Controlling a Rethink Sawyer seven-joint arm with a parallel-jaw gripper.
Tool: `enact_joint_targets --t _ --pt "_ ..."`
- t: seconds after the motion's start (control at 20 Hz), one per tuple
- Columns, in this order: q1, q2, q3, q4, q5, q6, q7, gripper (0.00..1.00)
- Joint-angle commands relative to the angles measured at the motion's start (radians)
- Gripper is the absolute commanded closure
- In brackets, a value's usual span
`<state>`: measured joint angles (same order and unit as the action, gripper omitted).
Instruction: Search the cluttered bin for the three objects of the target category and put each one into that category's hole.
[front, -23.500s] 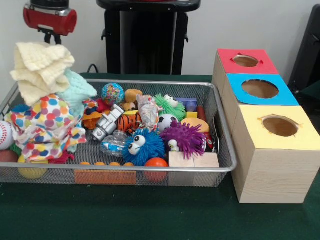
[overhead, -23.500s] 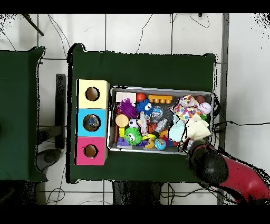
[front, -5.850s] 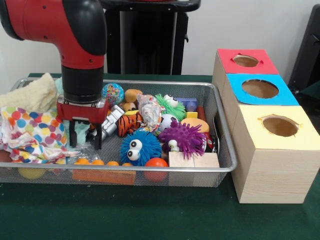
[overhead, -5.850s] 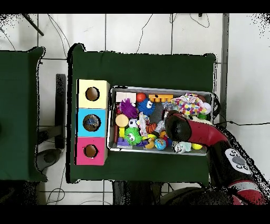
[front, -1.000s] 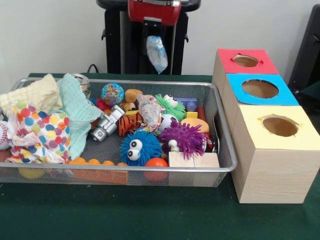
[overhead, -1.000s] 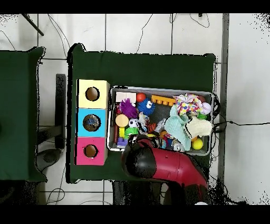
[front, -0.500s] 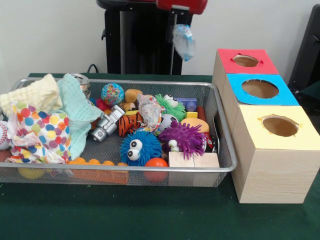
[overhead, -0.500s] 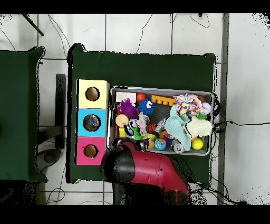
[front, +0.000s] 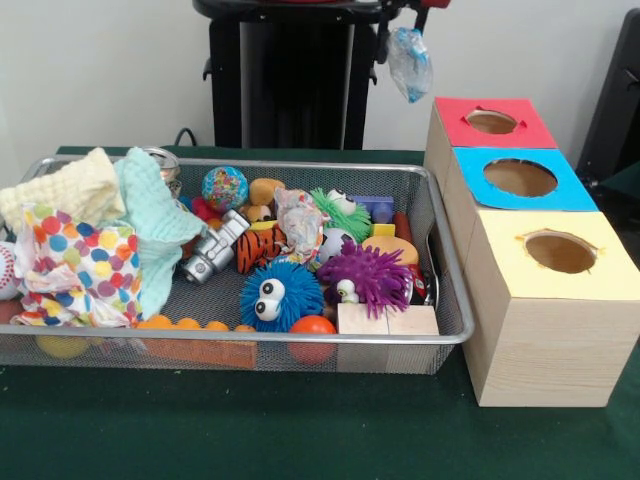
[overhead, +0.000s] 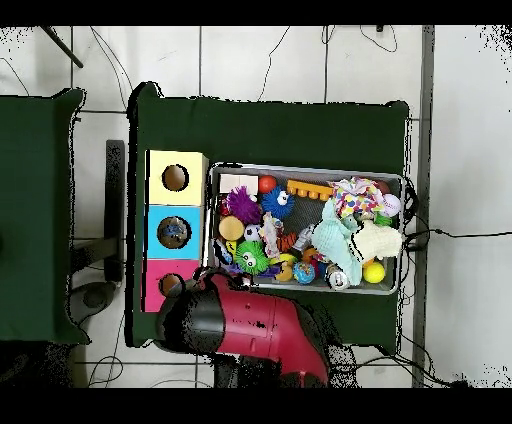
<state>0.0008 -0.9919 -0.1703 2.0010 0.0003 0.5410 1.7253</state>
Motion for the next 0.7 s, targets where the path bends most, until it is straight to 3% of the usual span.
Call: enact_joint_targets --t 0.05,0.35,0.7 --pt "0.045 0.051 -0.044 -0.074 0.067 0.066 0.331 1.0" --pt "0.094 0.109 -0.053 -0.098 0.101 0.018 0.383 1.0" --pt "0.139 0.148 -0.072 -0.152 0.119 0.039 0.424 1.0"
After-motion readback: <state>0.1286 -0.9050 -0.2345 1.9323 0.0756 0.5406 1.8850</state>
